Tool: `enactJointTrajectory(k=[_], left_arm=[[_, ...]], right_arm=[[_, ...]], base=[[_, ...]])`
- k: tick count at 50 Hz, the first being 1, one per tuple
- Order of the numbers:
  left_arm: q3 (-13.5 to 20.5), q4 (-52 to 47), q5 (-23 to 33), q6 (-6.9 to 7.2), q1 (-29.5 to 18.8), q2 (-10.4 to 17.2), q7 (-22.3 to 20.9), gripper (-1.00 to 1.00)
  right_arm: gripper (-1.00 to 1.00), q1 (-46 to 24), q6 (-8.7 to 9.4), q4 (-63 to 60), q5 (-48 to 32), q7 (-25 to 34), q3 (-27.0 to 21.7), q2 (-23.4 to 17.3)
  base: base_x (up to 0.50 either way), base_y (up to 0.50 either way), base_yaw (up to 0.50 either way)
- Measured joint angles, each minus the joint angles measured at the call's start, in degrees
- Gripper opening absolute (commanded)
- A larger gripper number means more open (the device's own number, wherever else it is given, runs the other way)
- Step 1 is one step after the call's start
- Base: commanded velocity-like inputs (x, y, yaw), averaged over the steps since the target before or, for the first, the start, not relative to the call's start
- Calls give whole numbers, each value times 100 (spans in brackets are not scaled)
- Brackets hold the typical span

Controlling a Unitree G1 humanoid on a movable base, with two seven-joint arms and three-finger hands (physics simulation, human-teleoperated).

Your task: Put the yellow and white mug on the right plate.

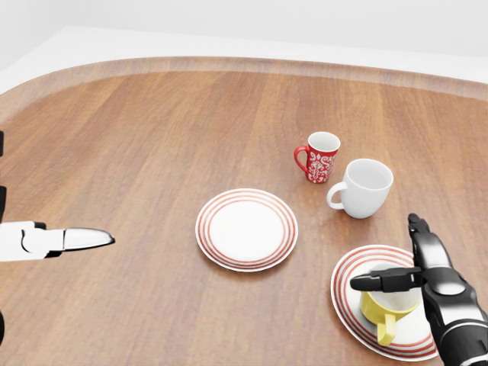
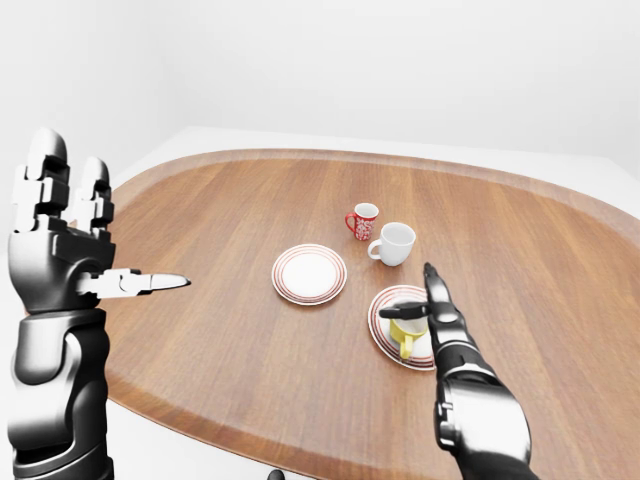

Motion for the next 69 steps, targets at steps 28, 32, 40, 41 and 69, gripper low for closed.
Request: enactJointTrajectory(k=[28, 32, 40, 41, 69], left_arm=[[53, -251, -101, 0, -42, 27, 31, 100], [62, -298, -119, 0, -46, 30, 34, 100], [106, -445, -189, 0, -80, 50, 54, 100], [111, -462, -199, 0, -83, 53, 57, 100], [324, -1600, -634, 0, -352, 247, 215, 100]], right_arm=[[100, -265, 0, -470, 938, 676, 92, -353], [100, -291, 0, -832, 958, 724, 131, -415], [100, -84, 210, -2383, 965, 868, 111, -455], [100, -44, 291, -2629, 965, 891, 99, -451], [100, 347, 1000, -9175, 1428, 1508, -440, -571]], base=[[0, 0, 0], [0, 0, 0], [0, 0, 0], [0, 0, 0], [0, 0, 0]])
